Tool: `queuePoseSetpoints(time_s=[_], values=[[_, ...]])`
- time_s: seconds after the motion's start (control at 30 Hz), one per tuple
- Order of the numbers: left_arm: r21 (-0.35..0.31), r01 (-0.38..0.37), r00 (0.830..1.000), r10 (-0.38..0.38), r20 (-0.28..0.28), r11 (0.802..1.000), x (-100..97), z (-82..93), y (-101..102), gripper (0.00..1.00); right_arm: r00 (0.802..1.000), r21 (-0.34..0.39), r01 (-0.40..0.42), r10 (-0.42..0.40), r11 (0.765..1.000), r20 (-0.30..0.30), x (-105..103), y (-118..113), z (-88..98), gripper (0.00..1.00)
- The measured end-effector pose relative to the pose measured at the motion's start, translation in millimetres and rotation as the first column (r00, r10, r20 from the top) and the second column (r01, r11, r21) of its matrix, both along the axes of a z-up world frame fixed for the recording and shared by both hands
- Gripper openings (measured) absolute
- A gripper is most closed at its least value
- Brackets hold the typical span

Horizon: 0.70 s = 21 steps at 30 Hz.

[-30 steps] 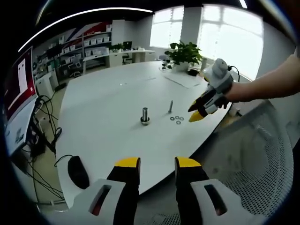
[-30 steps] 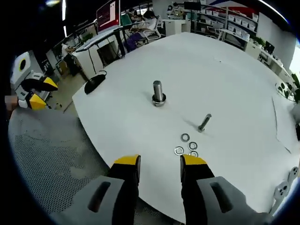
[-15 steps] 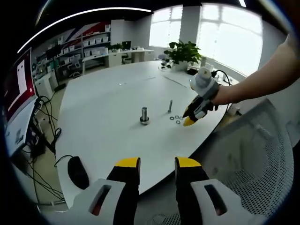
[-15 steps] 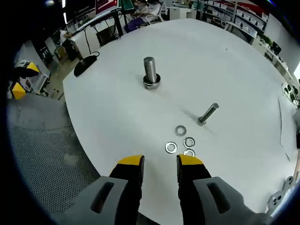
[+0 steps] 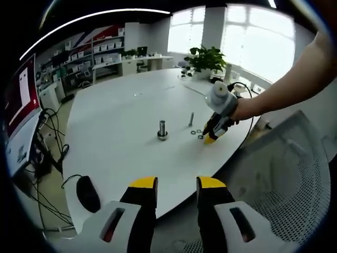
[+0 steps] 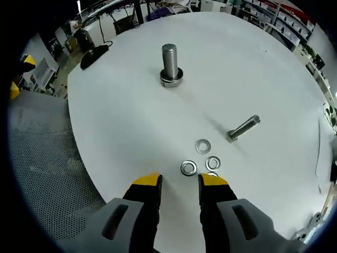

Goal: Place the washer onto the threaded stud by aligning its center hole with the stud, sliding it down to the base, and recovering from edge contact or off-axis alignment until the washer reaches the visible bottom stop.

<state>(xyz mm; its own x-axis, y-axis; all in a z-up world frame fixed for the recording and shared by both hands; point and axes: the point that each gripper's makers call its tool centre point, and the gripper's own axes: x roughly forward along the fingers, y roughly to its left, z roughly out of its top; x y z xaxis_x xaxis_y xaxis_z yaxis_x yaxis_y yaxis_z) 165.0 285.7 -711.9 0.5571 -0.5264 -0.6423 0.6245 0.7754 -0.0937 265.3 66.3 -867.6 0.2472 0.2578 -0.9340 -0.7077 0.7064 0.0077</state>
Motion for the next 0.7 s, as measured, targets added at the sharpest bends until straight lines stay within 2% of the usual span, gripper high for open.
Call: queuePoseSetpoints(time_s=[0.13, 0.4, 0.7], values=[[0.010, 0.006, 1.000, -0.006, -0.005, 1.000, -0.8, -1.7, -0.6, 0.27, 1.000, -0.001, 0.007, -0.007, 1.000, -0.011, 4.6, 0.0, -0.4, 0.28], [-0.001, -0.005, 1.000, 0.005, -0.003, 1.000, 0.3, -0.3, 0.0, 0.27, 0.999, -0.018, -0.049, 0.049, 0.999, -0.013, 4.7, 0.7, 0.1, 0.27], [0.008, -0.001, 1.000, 0.002, -0.004, 1.000, 0.1, -1.2, 0.3, 0.27, 0.994, -0.086, -0.083, 0.076, 0.993, -0.080, 8.3, 1.8, -1.0, 0.24]])
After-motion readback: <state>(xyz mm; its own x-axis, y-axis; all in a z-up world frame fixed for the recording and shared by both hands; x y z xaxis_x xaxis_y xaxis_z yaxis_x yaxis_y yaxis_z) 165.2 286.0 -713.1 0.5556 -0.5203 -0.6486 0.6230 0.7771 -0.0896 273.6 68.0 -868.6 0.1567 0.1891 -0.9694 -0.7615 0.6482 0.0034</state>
